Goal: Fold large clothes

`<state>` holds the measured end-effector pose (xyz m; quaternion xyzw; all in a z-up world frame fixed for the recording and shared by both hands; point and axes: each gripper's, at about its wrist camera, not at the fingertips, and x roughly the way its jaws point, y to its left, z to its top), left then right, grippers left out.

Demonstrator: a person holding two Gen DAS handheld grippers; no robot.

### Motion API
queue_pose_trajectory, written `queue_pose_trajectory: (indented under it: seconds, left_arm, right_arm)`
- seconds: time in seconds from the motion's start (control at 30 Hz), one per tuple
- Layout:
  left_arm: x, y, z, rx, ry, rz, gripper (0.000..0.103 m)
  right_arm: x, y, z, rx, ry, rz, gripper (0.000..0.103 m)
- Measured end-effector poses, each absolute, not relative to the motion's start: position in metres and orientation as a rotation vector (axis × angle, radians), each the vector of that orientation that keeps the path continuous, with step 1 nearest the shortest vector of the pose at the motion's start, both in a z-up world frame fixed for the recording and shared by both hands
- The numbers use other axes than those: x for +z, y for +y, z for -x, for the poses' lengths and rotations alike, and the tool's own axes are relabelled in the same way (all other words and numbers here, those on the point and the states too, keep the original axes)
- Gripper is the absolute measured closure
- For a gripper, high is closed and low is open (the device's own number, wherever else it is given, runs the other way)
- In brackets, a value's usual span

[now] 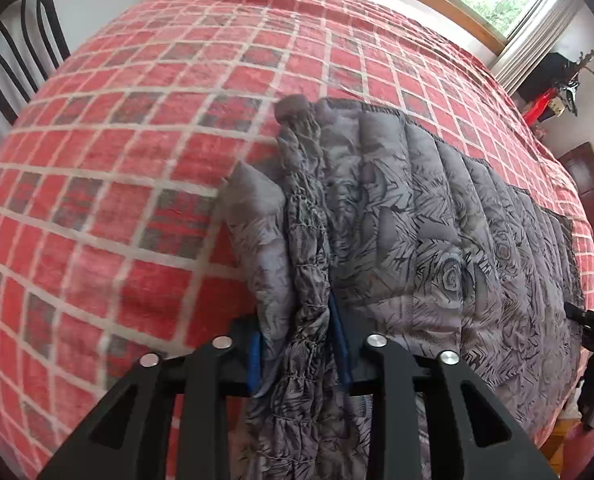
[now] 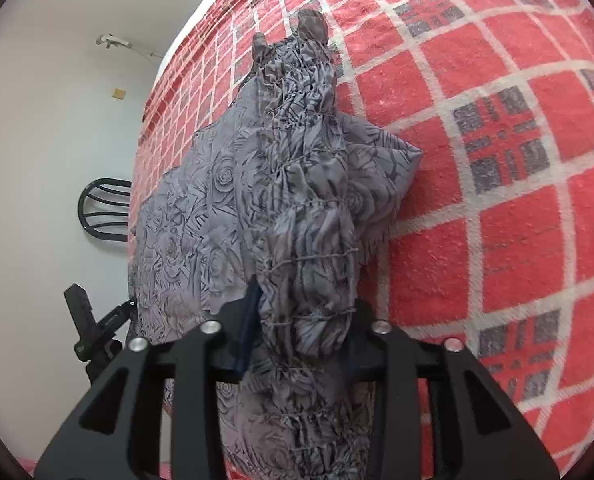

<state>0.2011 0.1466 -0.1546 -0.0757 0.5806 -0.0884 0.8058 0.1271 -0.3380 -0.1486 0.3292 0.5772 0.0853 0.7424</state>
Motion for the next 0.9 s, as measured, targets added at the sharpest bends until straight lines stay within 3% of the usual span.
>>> queue_pose_trajectory:
  seconds: [0.03,0.1,0.23,0.4,0.5,0.67,0.9]
  left_arm:
    - [-0.147,0.150,-0.201,-0.179,1.239,0.160,0.068]
    - [-0.131,0.157,-0.200,-0.172,1.219,0.173,0.060]
    - [-0.094,0.163,-0.201,-0.127,1.128,0.120,0.061]
    - [-0.066,0.137,-0.230,-0.203,1.060,0.064,0.061]
    - [-0.077,0.112,-0.252,-0.238,1.081,0.015,0.061]
    - [-0.113,0.089,-0.283,-0.261,1.160,-0.035,0.061]
    - [-0.164,0.103,-0.306,-0.293,1.273,0.045,0.056]
  right_arm:
    - [-0.141,-0.339,-0.123,0.163,1.270,-0.684,0.054]
    - [-0.120,-0.341,-0.118,0.115,1.247,-0.598,0.054]
    - [-0.080,-0.342,-0.121,0.094,1.181,-0.481,0.054]
    - [-0.061,-0.329,-0.164,0.129,1.168,-0.417,0.064]
    - [-0.068,-0.320,-0.196,0.163,1.193,-0.442,0.069]
    - [-0.096,-0.316,-0.237,0.074,1.269,-0.401,0.070]
    - [-0.144,-0.330,-0.249,0.023,1.330,-0.495,0.073]
